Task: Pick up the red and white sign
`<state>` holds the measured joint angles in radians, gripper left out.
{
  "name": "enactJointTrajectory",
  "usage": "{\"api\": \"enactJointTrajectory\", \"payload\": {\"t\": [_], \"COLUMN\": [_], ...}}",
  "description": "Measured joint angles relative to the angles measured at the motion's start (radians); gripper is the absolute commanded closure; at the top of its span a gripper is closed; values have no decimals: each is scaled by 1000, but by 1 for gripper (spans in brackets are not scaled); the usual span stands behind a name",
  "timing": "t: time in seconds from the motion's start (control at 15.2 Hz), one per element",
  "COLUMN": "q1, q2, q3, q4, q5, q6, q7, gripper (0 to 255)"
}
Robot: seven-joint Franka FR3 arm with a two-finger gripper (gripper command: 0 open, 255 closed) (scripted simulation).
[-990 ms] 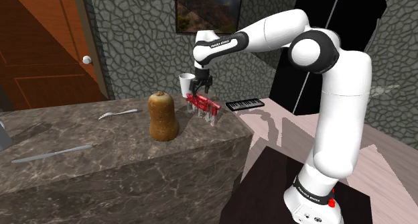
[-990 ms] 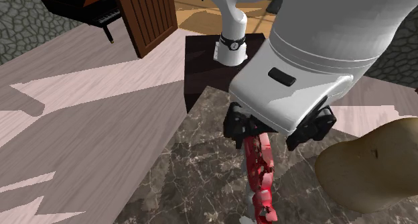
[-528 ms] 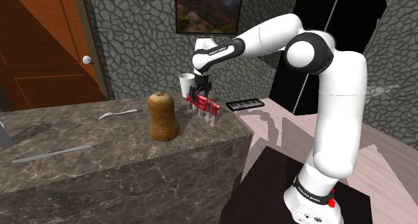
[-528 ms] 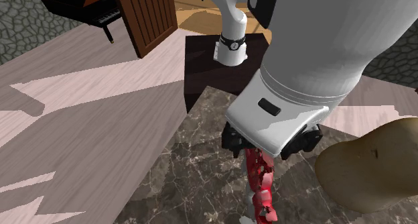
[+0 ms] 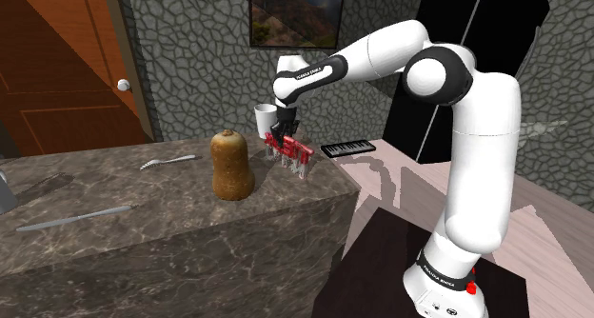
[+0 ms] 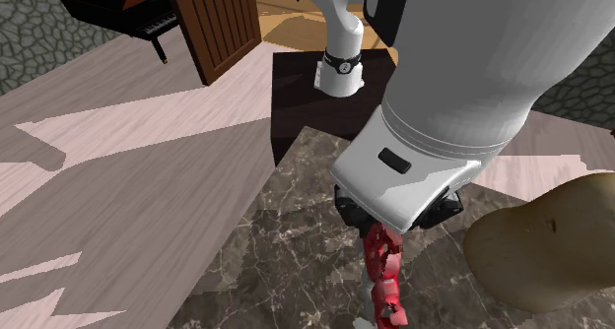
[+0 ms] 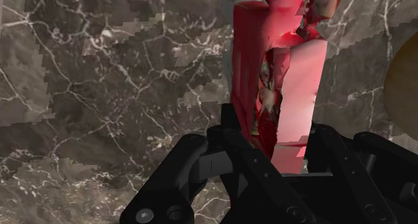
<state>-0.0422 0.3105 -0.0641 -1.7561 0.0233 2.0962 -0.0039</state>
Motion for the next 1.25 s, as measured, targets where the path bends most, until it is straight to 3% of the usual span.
{"api": "enactJointTrajectory", "payload": {"t": [0.33,1.25], "q1": [0,1], "q2": [-2,-46], "q3": [0,-1], "q4": [10,131], "q5": [0,-4], "q6": [-14,-179], "q7": [1,4], "gripper": [255,255]}}
